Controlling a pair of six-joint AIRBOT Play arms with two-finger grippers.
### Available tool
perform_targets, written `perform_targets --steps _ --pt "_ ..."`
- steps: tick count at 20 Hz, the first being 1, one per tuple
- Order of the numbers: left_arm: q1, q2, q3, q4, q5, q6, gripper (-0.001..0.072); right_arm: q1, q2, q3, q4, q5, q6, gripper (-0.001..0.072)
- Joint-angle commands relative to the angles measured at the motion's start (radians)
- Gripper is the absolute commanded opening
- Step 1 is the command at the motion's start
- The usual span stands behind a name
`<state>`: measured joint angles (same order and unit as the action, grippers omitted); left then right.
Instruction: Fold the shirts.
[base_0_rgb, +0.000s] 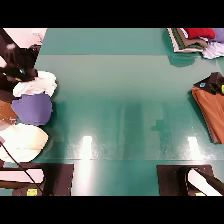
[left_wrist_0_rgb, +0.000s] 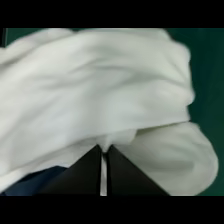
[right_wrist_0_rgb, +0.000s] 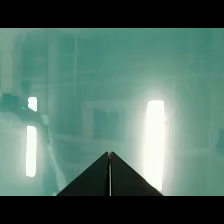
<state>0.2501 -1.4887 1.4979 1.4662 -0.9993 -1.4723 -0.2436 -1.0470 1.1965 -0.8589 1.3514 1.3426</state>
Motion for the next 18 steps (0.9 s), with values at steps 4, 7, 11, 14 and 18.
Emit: perform_targets --steps 4,7,11,14,18 --pt "-0.138 0.308 0.283 -0.11 -0.064 0.048 0.0022 0.0 0.0 0.293 0.003 -0.111 0.0 0.0014" --pt "-0.278 0.408 0.379 -0.175 -0.097 0.096 0.0021 0.0 0.0 0.417 0.003 -0.151 0.0 0.0015" --pt "-0.487 0.433 0.372 -0.212 -0.179 0.097 0.0022 0.0 0.0 0.509 0.003 -0.152 0.0 0.0014" --pt "-0.618 0.432 0.229 -0.264 -0.171 0.107 0.0022 0.001 0.0 0.525 0.003 -0.135 0.0 0.0015" --pt "-0.703 0.431 -0.099 -0.301 -0.06 0.191 0.0023 0.0 -0.001 0.524 0.002 -0.089 0.0 0.0015"
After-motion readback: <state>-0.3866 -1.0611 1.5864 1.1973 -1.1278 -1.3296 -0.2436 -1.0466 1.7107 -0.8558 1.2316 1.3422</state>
